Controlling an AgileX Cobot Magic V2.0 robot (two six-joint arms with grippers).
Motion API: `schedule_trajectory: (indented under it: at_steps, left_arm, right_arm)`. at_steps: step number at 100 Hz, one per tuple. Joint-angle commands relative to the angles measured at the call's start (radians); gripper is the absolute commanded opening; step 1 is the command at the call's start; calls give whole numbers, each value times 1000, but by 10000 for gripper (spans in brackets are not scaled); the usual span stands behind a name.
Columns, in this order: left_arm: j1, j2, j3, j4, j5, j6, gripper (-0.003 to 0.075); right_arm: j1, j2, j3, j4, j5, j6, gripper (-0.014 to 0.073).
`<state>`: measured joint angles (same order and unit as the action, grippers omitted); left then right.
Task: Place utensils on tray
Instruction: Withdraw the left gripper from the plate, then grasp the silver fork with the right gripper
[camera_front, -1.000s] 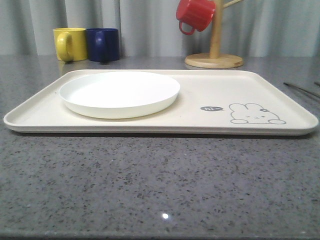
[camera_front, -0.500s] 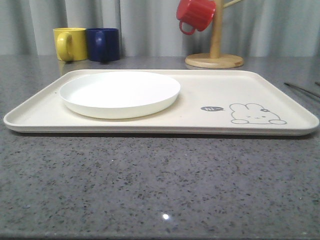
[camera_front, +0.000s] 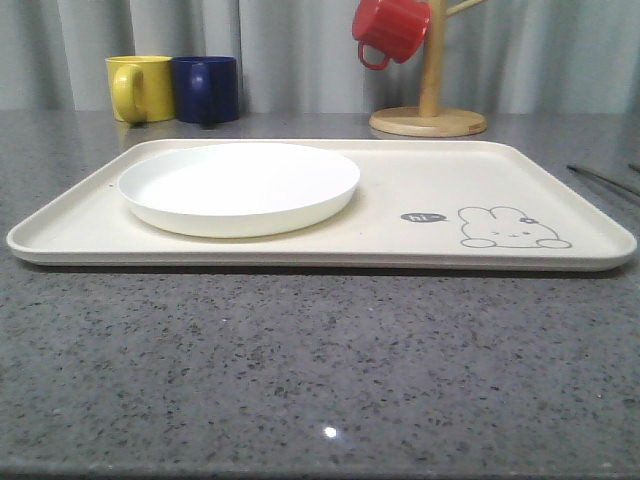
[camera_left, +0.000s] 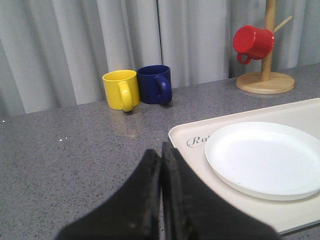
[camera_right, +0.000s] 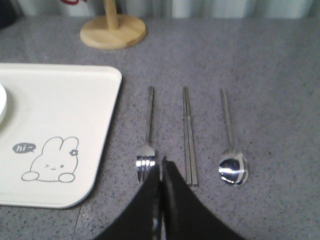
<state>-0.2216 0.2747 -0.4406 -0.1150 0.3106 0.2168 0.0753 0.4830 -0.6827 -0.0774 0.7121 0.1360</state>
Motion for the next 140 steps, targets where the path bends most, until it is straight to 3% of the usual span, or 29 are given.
schedule_trajectory:
  at_steps: [1, 23, 31, 38, 55, 62, 89, 140]
  left_arm:
    - [-4, 9, -26, -3, -81, -11, -18]
    - [-4, 9, -26, -3, -81, -11, -18]
    - [-4, 9, -26, -3, -81, -11, -18]
    - [-4, 9, -26, -3, -81, -11, -18]
    - [-4, 9, -26, -3, -81, -11, -18]
    - [-4, 9, -26, -3, -81, -11, -18]
    - [-4, 9, -26, -3, -81, -11, -18]
    - [-4, 9, -26, -3, -81, -11, -18]
  right_arm:
    - [-6, 115, -99, 17, -5, -7, -68]
    - [-6, 258, -142, 24, -7, -7, -60]
    - [-6, 283, -142, 38, 9, -7, -7]
    - [-6, 294, -142, 47, 27, -7, 88]
    - [-6, 299, -142, 47, 34, -7, 414]
    - [-6, 305, -143, 47, 26, -16, 480]
    - [-4, 501, -227, 54, 26, -65, 434]
    - [-3, 896, -442, 56, 26, -102, 434]
